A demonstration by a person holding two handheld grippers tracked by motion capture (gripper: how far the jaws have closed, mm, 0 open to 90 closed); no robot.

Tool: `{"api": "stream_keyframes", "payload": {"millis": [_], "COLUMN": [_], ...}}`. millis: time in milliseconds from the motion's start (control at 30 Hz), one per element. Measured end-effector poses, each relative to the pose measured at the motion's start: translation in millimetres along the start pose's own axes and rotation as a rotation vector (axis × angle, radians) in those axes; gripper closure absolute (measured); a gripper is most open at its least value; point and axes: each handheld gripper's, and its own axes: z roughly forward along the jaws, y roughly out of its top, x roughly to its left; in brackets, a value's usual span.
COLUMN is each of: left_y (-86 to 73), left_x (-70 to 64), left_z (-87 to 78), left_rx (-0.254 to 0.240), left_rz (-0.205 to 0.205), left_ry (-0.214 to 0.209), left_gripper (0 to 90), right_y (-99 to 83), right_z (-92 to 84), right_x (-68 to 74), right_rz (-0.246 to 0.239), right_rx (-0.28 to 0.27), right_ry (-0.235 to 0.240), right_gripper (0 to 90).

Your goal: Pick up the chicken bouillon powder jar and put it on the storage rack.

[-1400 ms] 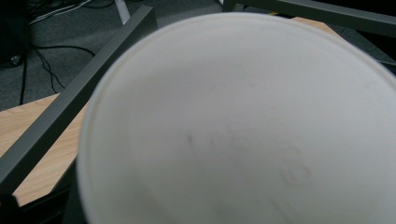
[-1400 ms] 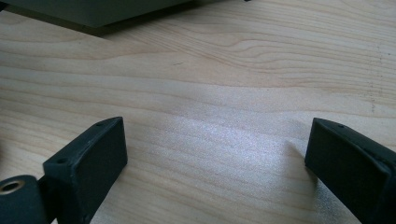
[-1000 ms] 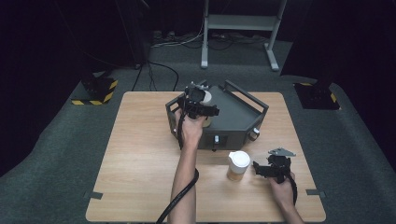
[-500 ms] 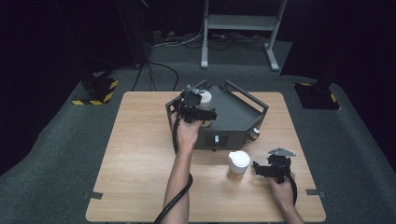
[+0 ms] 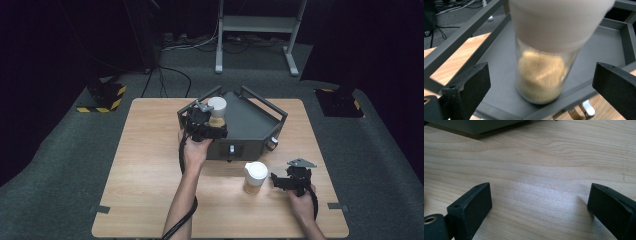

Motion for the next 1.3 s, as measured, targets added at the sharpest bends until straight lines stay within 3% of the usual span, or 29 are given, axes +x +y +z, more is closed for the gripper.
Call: {"api": "stream_keyframes", "payload": {"millis": [600, 1100, 1300], "left_y": [-47.0, -89.9, -110.0], "left_x": [7.8, 14.0, 23.3], "left_z": [-16.8, -7.9, -2.9], "left_rx": [0.008, 0.038, 0.043], "left_rz": [0.048, 0.051, 0.007], "left_ry": [0.006, -0.009, -0.032], "left_gripper": [3.0, 5.0, 6.3], "right_y": [0.1, 0.2, 0.4], "right_z": [0.1, 0.2, 0.4], "right_x": [0.1, 0.4, 0.6], "right_rz": [0.0, 0.0, 0.0], "right_rx": [0.0, 0.0, 0.001], "right_ry": [-0.001, -0.001, -0.002], "right_gripper": [4.9, 4.8, 4.6]}}
